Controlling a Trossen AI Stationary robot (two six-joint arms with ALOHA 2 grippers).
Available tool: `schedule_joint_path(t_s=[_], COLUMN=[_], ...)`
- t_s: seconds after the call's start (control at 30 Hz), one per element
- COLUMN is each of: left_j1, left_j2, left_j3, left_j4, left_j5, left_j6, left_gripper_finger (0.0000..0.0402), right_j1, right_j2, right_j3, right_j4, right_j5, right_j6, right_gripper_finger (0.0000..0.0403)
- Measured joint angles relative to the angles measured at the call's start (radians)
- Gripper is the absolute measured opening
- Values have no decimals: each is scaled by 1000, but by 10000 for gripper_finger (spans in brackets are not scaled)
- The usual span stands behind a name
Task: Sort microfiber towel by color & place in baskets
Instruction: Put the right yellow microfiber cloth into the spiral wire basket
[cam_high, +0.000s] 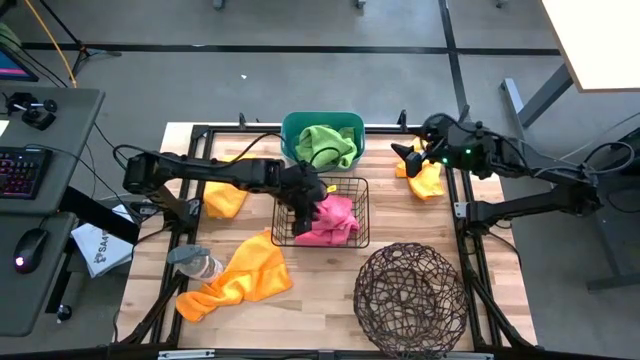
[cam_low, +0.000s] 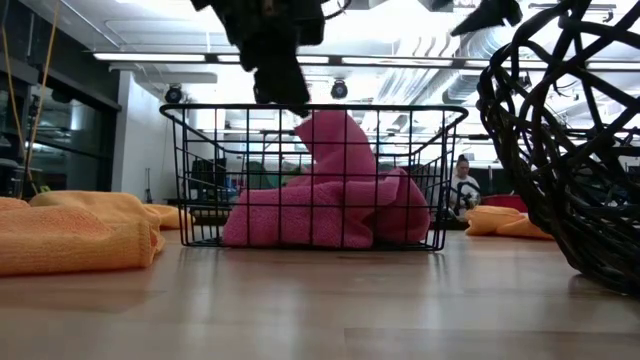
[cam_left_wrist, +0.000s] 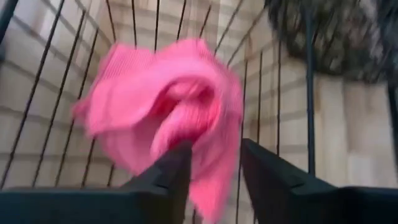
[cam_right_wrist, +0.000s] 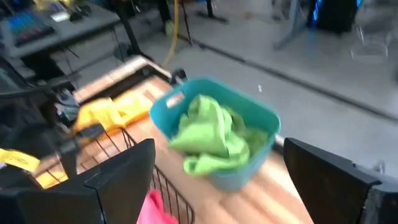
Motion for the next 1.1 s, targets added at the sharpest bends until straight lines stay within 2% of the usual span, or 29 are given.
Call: schedule_joint_path(t_s=[0.1, 0.23, 0.37, 0.43, 0.5, 0.63, 0.87, 1.1], left_j1=[8, 47, 126, 184, 238, 306, 281, 247], left_j2=[-7, -27, -111, -168, -227, -363, -546, -603], left_j3=[72, 190, 220, 203, 184, 114, -14, -88], left_j4=[-124, -281, -290, -260, -232, -136, -60, -5], left_j5=[-27, -125, -234, -251, -241, -181, -196, -272], left_j6=[67, 158, 191, 170, 124, 12, -123, -152], left_gripper_finger=[175, 230, 256, 259, 260, 260, 260, 260], right_j1=[-1, -35, -92, -137, -197, -362, -662, -760], right_j2=[18, 74, 170, 219, 254, 292, 311, 337], right_j3=[0, 0, 0, -1, -19, -150, -408, -543], right_j4=[-84, -310, -561, -621, -593, -392, -98, 108], right_j5=[1, -6, -8, -5, -14, -124, -265, -260], right_j6=[104, 284, 372, 374, 346, 271, 304, 332], right_gripper_finger=[350, 350, 350, 350, 350, 350, 350, 350])
